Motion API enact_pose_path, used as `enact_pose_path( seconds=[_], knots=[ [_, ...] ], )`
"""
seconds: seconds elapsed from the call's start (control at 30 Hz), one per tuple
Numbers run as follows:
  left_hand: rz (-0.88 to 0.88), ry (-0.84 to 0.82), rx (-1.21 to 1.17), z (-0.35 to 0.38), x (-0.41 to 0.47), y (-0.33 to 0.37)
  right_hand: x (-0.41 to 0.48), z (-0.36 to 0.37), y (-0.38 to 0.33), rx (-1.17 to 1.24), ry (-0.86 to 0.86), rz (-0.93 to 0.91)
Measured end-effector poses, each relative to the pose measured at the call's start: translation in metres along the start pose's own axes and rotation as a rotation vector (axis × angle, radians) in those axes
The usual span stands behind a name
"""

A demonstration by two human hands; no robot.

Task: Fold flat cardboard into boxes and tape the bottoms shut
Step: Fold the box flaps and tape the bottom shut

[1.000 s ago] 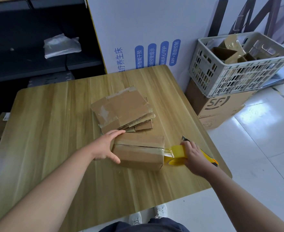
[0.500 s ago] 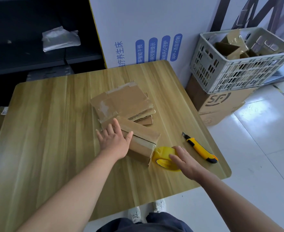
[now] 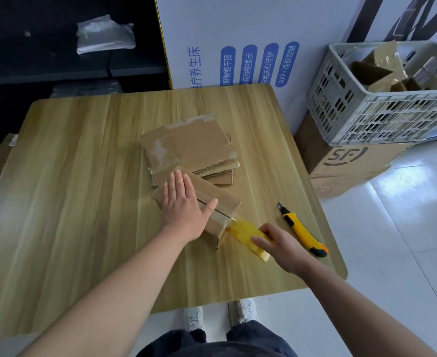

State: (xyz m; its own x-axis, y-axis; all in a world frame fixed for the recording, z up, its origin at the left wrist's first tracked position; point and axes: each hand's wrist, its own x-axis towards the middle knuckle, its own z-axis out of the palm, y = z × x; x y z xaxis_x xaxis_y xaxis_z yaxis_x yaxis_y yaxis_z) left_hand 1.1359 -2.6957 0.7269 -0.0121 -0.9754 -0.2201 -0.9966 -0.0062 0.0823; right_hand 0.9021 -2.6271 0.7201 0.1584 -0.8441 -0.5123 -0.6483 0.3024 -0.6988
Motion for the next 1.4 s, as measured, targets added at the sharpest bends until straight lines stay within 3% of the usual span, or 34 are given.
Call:
enact_pose_path(
  seconds=[0.13,0.33,0.57,0.67,0.73,0.8,0.9,1.07,1.13,1.2,1.3,1.4],
  knots=[
    [-0.037,-0.037,0.019,-0.004,-0.005,0.002,0.003,-0.016,0.008,0.010,-0.068,-0.045],
    [-0.146,0.282,-0.112,0.011,-0.046,0.042,0.012,-0.020,0.018,0.032,-0.122,-0.081],
    [-0.148,-0.014,-0.088,0.010,-0.032,0.023,0.017,-0.028,0.029,0.017,-0.197,-0.175],
    [-0.314,0.062,-0.142,0.010,-0.038,0.037,0.019,-0.028,0.027,0.010,-0.211,-0.199],
    [-0.491,0.265,-0.265,0.010,-0.051,0.057,0.017,-0.025,0.026,0.011,-0.215,-0.211],
    [-0.501,0.389,-0.427,0.015,-0.062,0.070,0.016,-0.023,0.027,-0.004,-0.206,-0.210],
    [-0.348,0.335,-0.520,0.026,-0.077,0.071,0.014,-0.023,0.028,0.002,-0.197,-0.200],
    [-0.240,0.316,-0.646,0.034,-0.083,0.056,0.011,-0.022,0.022,0.028,-0.208,-0.224],
    [-0.306,0.392,-0.719,0.033,-0.083,0.058,0.011,-0.023,0.020,0.027,-0.211,-0.218],
    [-0.532,0.441,-0.834,0.037,-0.082,0.063,0.011,-0.023,0.019,0.029,-0.215,-0.214],
    [-0.817,0.236,-1.215,0.041,-0.078,0.076,0.011,-0.022,0.018,0.029,-0.213,-0.215],
    [-0.865,0.052,-1.547,0.034,-0.076,0.089,0.012,-0.022,0.018,0.036,-0.215,-0.219]
  ],
)
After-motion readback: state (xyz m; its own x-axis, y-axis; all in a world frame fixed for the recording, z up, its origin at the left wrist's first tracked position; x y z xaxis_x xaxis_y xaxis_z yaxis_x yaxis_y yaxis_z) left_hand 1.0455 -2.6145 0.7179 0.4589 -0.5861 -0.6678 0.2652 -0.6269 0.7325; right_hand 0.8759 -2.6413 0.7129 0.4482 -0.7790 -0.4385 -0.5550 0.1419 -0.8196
